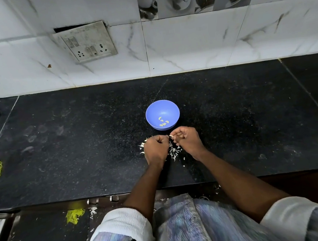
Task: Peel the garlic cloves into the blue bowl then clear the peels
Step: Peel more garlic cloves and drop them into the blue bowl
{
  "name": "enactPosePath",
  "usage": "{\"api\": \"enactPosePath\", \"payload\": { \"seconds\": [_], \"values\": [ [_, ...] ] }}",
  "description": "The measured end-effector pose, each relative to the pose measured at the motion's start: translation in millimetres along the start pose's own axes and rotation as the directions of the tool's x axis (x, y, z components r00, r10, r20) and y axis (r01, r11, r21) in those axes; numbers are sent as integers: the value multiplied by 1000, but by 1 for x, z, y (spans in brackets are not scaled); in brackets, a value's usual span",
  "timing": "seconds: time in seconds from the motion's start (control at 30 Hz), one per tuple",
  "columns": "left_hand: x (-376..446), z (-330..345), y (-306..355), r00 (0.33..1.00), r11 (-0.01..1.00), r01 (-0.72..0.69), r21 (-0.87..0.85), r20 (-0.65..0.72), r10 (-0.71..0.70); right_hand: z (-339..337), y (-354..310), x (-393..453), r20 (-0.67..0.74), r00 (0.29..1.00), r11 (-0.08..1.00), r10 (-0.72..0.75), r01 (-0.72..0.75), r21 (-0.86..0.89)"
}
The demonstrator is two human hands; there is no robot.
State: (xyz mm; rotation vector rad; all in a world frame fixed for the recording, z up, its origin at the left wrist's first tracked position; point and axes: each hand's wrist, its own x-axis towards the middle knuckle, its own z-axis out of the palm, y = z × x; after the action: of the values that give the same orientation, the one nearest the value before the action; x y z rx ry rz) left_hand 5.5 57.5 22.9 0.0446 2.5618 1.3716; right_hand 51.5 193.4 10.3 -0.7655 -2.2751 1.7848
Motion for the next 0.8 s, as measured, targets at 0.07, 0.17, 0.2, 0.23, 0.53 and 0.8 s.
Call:
{"api": "enactPosePath", "payload": {
  "seconds": [0.07, 0.17, 0.2, 0.23, 0.53, 0.8],
  "values": [
    [-1, -1, 0, 1000, 999, -27, 28, -13, 27, 0, 0, 0, -7, 1000, 1000, 13, -13, 18],
    [-2, -3, -1, 997, 996, -75, -51, -11, 75, 0, -1, 0, -6, 999, 998, 32, -32, 62],
    [-2, -3, -1, 997, 995, -82, -57, -16, 81, 0, 0, 0, -4, 999, 996, 43, -43, 83],
    [-2, -2, -3, 996, 995, -85, -59, -27, 84, 0, 0, 0, 0, 998, 993, 56, -56, 105],
    [-1, 0, 3, 993, 983, -118, -138, 0, 119, 4, -6, 0, 40, 988, 950, 146, -152, 272],
    [1, -1, -1, 988, 987, -152, -56, -23, 151, 4, -9, 4, 45, 988, 951, 149, -156, 268]
  ]
}}
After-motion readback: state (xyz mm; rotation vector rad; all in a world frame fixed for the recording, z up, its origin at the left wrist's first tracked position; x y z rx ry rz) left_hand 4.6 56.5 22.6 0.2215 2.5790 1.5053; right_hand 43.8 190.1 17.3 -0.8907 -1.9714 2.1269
